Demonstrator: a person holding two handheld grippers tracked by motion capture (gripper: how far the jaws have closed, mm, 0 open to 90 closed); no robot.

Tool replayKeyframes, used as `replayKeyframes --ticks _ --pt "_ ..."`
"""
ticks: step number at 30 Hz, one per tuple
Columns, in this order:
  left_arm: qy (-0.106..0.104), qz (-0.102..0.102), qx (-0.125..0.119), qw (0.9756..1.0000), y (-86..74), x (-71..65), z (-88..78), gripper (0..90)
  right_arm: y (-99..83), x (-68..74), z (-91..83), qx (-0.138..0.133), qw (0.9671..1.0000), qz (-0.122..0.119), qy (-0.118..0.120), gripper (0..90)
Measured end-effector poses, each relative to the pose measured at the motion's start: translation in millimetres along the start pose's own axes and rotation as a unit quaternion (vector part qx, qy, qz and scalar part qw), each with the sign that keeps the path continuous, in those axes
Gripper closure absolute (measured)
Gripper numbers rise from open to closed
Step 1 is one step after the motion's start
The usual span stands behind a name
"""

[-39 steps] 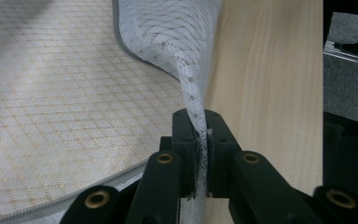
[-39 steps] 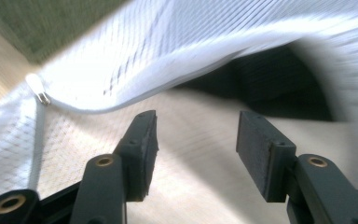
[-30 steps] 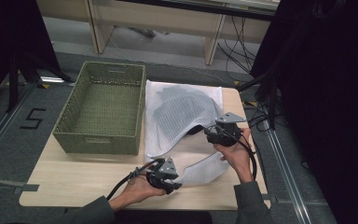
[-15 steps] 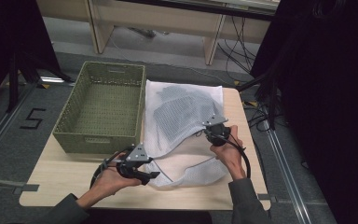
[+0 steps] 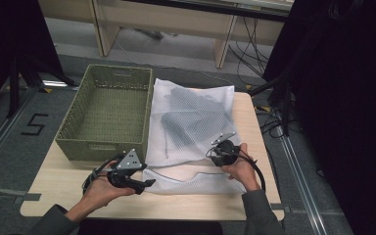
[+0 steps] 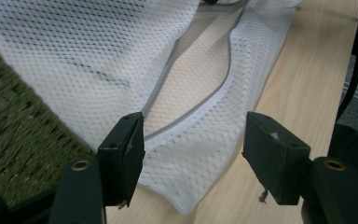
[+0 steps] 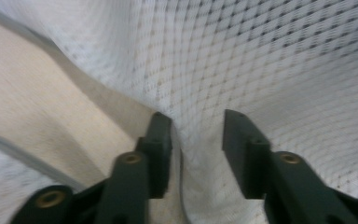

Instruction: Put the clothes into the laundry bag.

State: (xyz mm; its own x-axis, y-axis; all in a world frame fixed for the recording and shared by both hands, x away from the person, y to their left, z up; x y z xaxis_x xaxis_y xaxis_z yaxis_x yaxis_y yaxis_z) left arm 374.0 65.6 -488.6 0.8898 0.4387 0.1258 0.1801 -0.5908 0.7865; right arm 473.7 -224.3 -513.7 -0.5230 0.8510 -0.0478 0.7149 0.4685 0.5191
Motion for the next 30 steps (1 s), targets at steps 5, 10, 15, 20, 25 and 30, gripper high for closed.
replayKeyframes --ticks 5,10,15,20,25,30 --pt "0.011 0.004 0.002 0.9999 -4.6 4.8 -9.3 37.1 6.4 2.3 -22.7 -0.074 0.9950 0.048 0.046 45.9" --pt "0.021 -0.012 -0.001 0.9997 -9.3 8.1 -15.9 35.6 6.1 1.9 -35.8 -0.106 0.9895 0.070 0.069 42.2" --pt "0.031 -0.021 -0.003 0.9993 -14.4 13.7 -19.7 33.5 3.6 1.6 -43.6 -0.117 0.9839 0.111 0.077 38.8" --pt "0.040 -0.015 -0.013 0.9990 -15.5 15.9 -24.7 31.8 1.8 8.2 -47.8 -0.136 0.9802 0.109 0.094 36.2" --pt "0.048 -0.028 -0.021 0.9982 -18.4 15.9 -31.0 30.5 -1.2 17.9 -53.8 -0.141 0.9769 0.117 0.109 33.4" --pt "0.049 -0.016 -0.020 0.9985 -21.0 17.1 -36.8 29.8 -6.6 27.7 -56.3 -0.143 0.9751 0.129 0.111 31.9"
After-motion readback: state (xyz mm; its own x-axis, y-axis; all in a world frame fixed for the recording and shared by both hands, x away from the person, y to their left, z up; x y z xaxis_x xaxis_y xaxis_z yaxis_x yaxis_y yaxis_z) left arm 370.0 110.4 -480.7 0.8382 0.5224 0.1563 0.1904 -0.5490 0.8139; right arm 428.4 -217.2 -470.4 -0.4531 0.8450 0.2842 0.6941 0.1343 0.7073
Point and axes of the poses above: each handheld gripper's, and its own axes: z roughly forward along the jaws, y roughly out of its top, x roughly to its left, the point moved 6 cm from there along z, roughly forward along the jaws, and after that the axes turned 12 degrees about z, right-handed, at the moved point
